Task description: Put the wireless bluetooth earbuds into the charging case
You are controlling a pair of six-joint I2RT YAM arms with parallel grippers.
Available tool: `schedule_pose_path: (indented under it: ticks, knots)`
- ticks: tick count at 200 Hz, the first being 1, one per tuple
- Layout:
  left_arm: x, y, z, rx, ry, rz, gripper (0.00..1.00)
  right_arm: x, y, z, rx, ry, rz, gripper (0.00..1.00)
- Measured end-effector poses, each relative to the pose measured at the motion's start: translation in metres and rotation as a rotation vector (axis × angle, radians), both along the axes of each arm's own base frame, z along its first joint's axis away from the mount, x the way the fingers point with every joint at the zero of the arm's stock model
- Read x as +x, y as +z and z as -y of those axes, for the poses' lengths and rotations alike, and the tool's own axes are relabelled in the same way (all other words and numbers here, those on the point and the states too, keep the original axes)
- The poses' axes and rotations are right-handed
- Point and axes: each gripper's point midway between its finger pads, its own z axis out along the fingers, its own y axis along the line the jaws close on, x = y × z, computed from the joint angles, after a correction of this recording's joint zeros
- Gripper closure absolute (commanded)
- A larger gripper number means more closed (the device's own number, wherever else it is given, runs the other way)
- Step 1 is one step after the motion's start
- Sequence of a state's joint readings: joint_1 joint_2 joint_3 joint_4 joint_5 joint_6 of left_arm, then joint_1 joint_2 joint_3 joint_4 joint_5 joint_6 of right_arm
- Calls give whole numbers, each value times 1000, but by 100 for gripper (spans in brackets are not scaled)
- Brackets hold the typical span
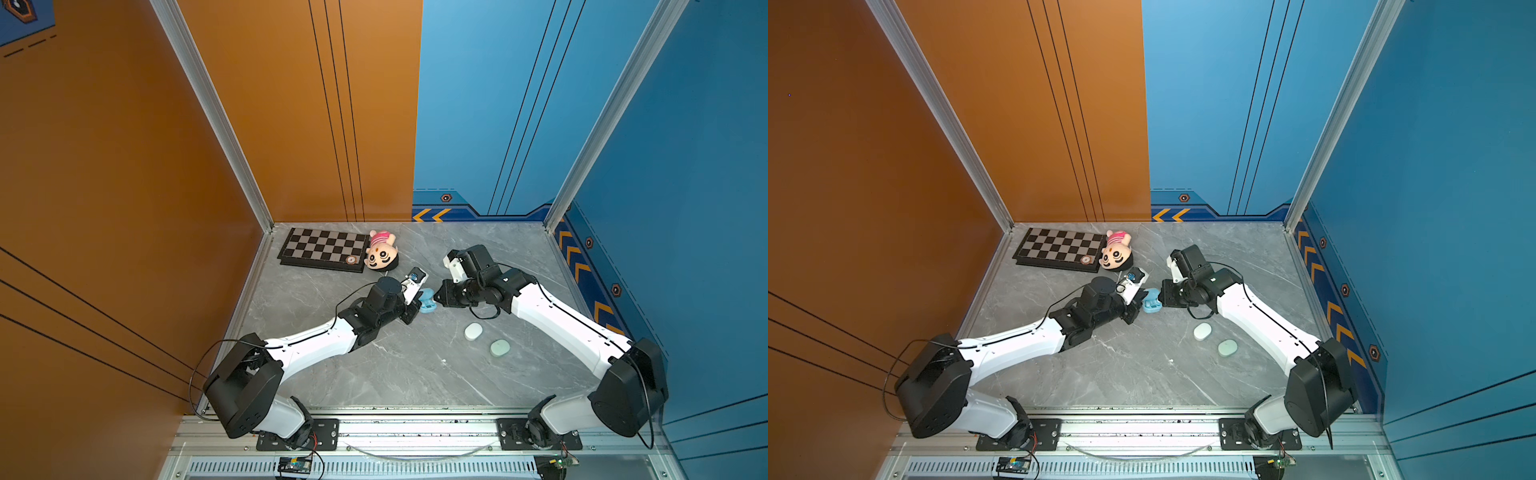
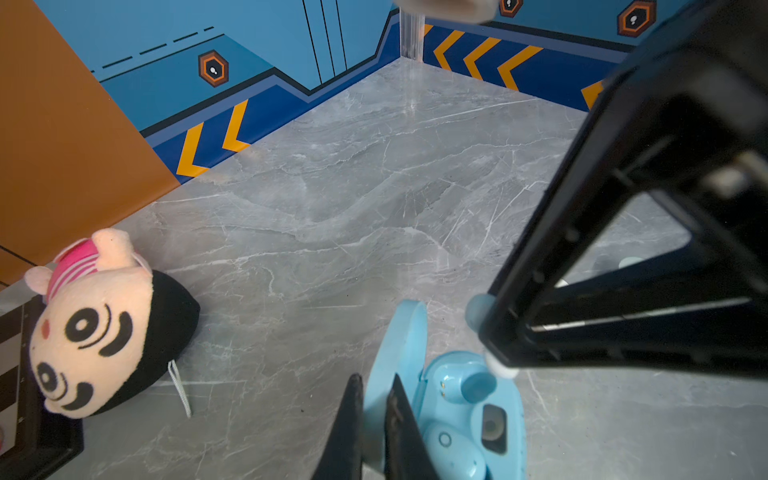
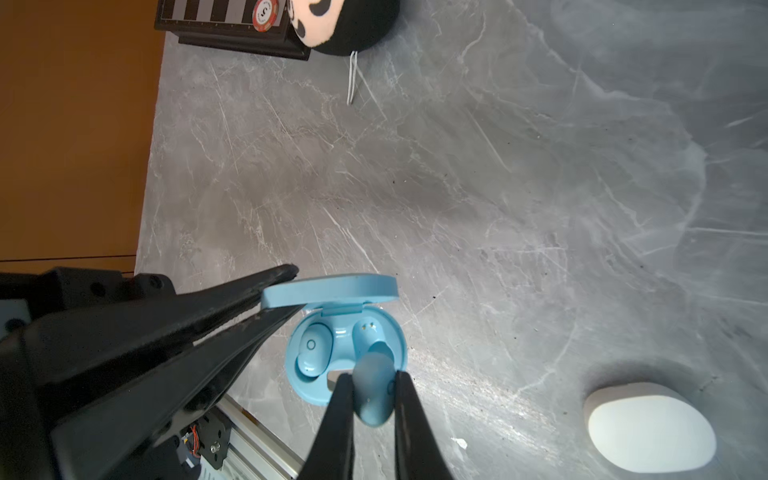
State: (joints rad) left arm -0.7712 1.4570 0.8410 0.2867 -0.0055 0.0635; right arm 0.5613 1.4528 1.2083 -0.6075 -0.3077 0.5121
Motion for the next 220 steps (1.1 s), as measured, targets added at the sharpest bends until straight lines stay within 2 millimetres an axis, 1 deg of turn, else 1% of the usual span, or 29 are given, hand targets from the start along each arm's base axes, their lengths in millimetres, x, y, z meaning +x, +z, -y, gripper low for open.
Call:
schedule_pose_path:
  ticks: [65,122,220]
  knots:
    - [-2,2,2,-9,-17,-2,100,-2,0,-1,-8,23,8,90]
    - [-2,14,6,-31,-32,13,100,-3,-2,-2,-22,52,20,90]
    - [-4,15,7,-20,-50,18,100,-4,-2,-2,-40,89,43,90]
